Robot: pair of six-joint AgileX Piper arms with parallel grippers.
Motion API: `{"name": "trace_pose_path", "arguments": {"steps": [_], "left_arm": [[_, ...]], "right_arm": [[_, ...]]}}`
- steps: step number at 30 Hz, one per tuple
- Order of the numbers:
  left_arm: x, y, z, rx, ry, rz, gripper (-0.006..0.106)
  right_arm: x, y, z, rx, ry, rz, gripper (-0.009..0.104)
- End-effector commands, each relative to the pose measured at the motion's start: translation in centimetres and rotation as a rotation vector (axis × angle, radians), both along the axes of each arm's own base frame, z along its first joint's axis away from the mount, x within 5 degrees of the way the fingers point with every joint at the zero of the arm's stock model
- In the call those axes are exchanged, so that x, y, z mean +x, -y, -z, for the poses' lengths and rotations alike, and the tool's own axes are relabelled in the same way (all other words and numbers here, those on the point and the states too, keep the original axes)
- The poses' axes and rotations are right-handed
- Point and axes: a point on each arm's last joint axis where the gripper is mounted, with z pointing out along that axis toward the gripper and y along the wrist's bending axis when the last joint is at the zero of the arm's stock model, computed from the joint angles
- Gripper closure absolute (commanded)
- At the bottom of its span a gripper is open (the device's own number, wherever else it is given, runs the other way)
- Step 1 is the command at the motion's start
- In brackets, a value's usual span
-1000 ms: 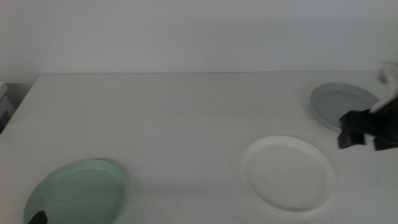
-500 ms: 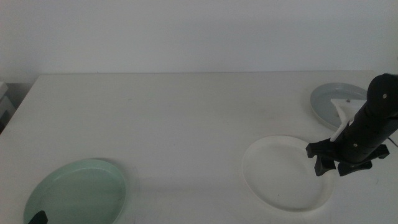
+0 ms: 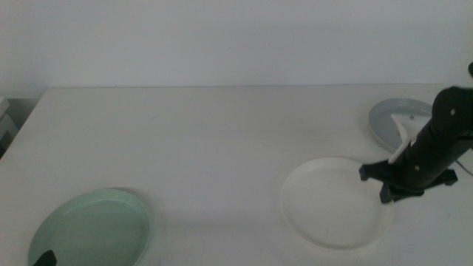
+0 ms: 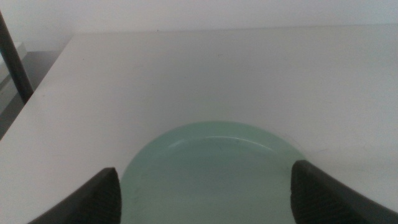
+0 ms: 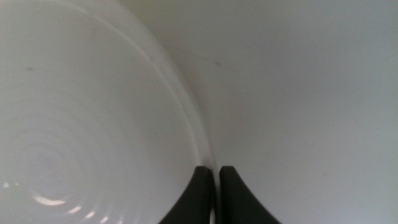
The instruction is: Stack the three bowls on top of each other.
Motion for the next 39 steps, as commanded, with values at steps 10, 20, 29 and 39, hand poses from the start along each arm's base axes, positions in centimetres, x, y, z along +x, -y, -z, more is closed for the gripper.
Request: {"name": "trace_pose_path", "arguments": {"steps": [10, 20, 29, 39], "left_arm": [[0.0, -0.1, -0.9, -0.020, 0.094, -0.015, -0.002], [0.0, -0.1, -0.9, -0.020, 0.094, -0.015, -0.002], [0.0, -0.1, -0.9, -0.020, 0.094, -0.015, -0.002], [0.0, -0.1, -0.9, -0.020, 0.094, -0.015, -0.002]], "right_arm": [[1.4, -6.5, -8.4, 0.106, 0.225, -0.096, 0.096], [2.4, -11.3, -5.9, 0.137, 0.172, -0.179, 0.096], [3.3, -11.6, -2.5, 0.100, 0.105, -0.191, 0.096], [3.5, -11.7, -1.4, 0.092, 0.081, -0.181, 0.069]]}}
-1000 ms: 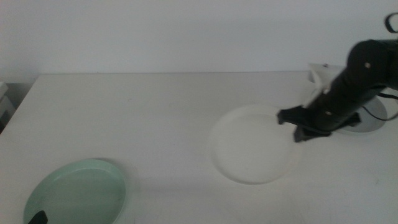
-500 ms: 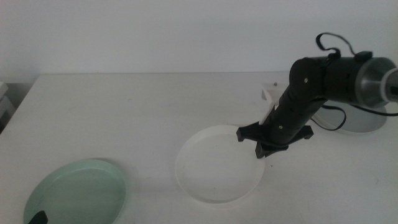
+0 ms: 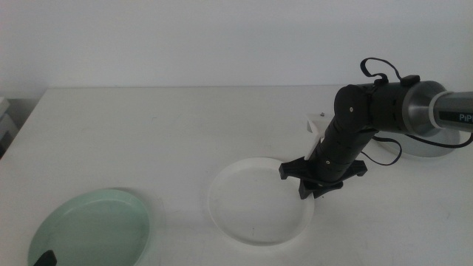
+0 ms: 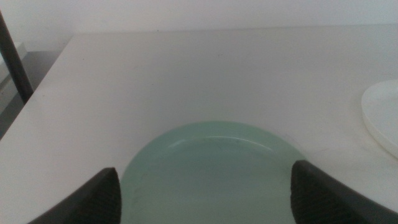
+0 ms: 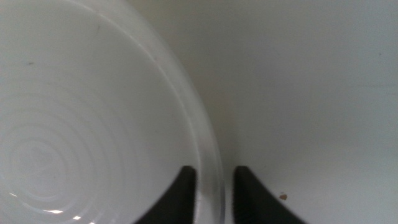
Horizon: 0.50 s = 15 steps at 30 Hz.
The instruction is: Stack the three bowls on top of each other.
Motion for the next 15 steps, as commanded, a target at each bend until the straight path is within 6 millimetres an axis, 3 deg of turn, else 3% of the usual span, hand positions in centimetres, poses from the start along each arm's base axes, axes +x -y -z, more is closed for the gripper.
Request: {"name": "trace_pose_path", "arguments": {"steps": [1, 4, 7, 10, 15], "left_arm": [[0.0, -0.1, -0.9, -0.020, 0.094, -0.015, -0.002], [0.0, -0.1, -0.9, -0.020, 0.094, -0.015, -0.002], [0.0, -0.1, -0.9, -0.020, 0.094, -0.015, -0.002], [0.0, -0.1, -0.9, -0.020, 0.094, -0.015, -0.002], [0.0, -0.1, -0.9, -0.020, 0.094, -0.015, -0.002]], "right_arm": [[0.4, -0.2, -2.8, 0.035, 0.082, 0.000, 0.063], [0.2, 0.1, -4.0, 0.030, 0.095, -0.011, 0.046], [0.1, 0.8, -6.9, 0.009, 0.154, -0.041, 0.036], [0.4, 2.4, -10.6, -0.048, 0.225, -0.053, 0.033], [1.9, 7.0, -16.9, -0.112, 0.302, 0.034, 0.034]]}}
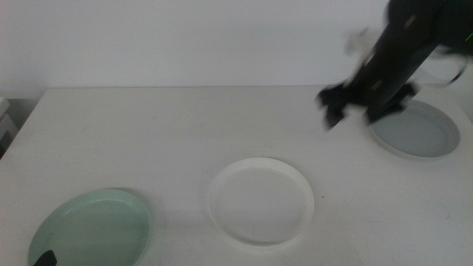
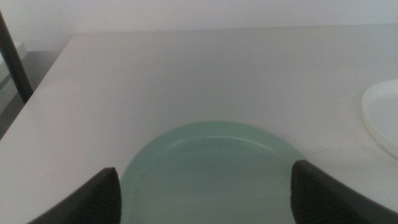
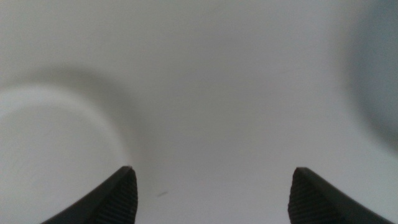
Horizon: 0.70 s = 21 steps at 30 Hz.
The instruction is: Stack the three bowls on top of each other.
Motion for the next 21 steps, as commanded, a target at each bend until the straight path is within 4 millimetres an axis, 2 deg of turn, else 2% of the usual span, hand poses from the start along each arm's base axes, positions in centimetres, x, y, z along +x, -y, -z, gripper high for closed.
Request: {"name": "trace_pose_path", "arguments": {"steps": [1, 5, 9, 14, 17, 21], "left_arm": [[0.0, -0.1, -0.9, -0.020, 0.094, -0.015, -0.002], [0.0, -0.1, -0.9, -0.020, 0.094, -0.015, -0.002], [0.0, -0.1, -0.9, -0.020, 0.094, -0.015, -0.002], [0.0, -0.1, -0.9, -0.020, 0.094, -0.015, -0.002], [0.0, -0.1, -0.9, -0.020, 0.094, -0.015, -0.002], [0.0, -0.1, -0.9, -0.020, 0.094, -0.015, -0.002]], "right_arm": [[0.1, 3.2, -5.3, -0.030, 0.118, 0.048, 0.034], [1.5, 8.6, -8.4, -0.037, 0.204, 0.165, 0.034], [2.2, 14.0, -9.1, -0.053, 0.255, 0.289, 0.035], [3.1, 20.1, -7.2, -0.096, 0.243, 0.382, 0.039], [4.0, 22.8, -5.4, -0.078, 0.228, 0.418, 0.041], [5.5, 25.0, -2.2, -0.039, 0.204, 0.440, 0.043]]}}
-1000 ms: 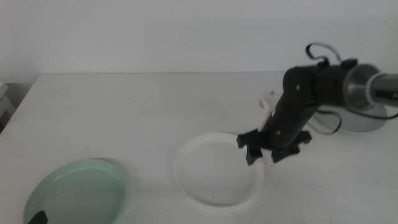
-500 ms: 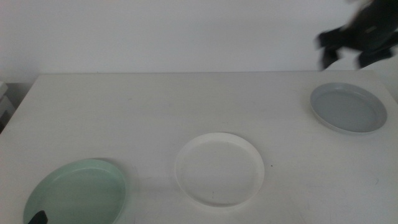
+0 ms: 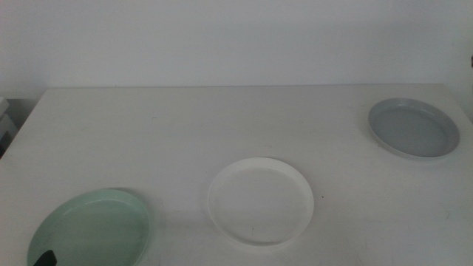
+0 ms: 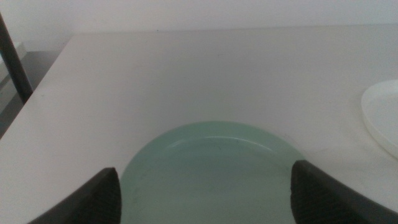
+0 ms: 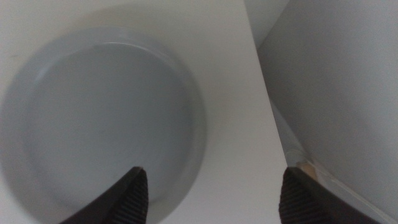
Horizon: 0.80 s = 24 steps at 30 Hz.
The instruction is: Stack the three bowls on top of each other.
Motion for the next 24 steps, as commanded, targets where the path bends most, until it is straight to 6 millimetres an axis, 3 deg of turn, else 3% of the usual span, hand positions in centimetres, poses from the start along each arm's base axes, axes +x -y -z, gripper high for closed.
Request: {"name": "trace_pose_path", "arguments": {"steps": [1, 12, 19, 24], "left_arm": [[0.0, -0.1, -0.9, -0.020, 0.094, -0.015, -0.002], [0.0, -0.1, -0.9, -0.020, 0.094, -0.015, -0.002], [0.0, -0.1, -0.9, -0.020, 0.094, -0.015, -0.002], [0.0, -0.1, -0.9, -0.020, 0.094, -0.015, -0.002]], "right_arm": [[0.4, 1.0, -1.8, -0.029, 0.118, -0.005, 0.044], [3.8, 1.8, 5.7, 0.022, 0.071, -0.008, 0.049], [4.8, 1.5, 8.3, 0.081, 0.087, -0.035, 0.050], [5.1, 1.6, 8.9, 0.080, 0.090, -0.032, 0.058]]}}
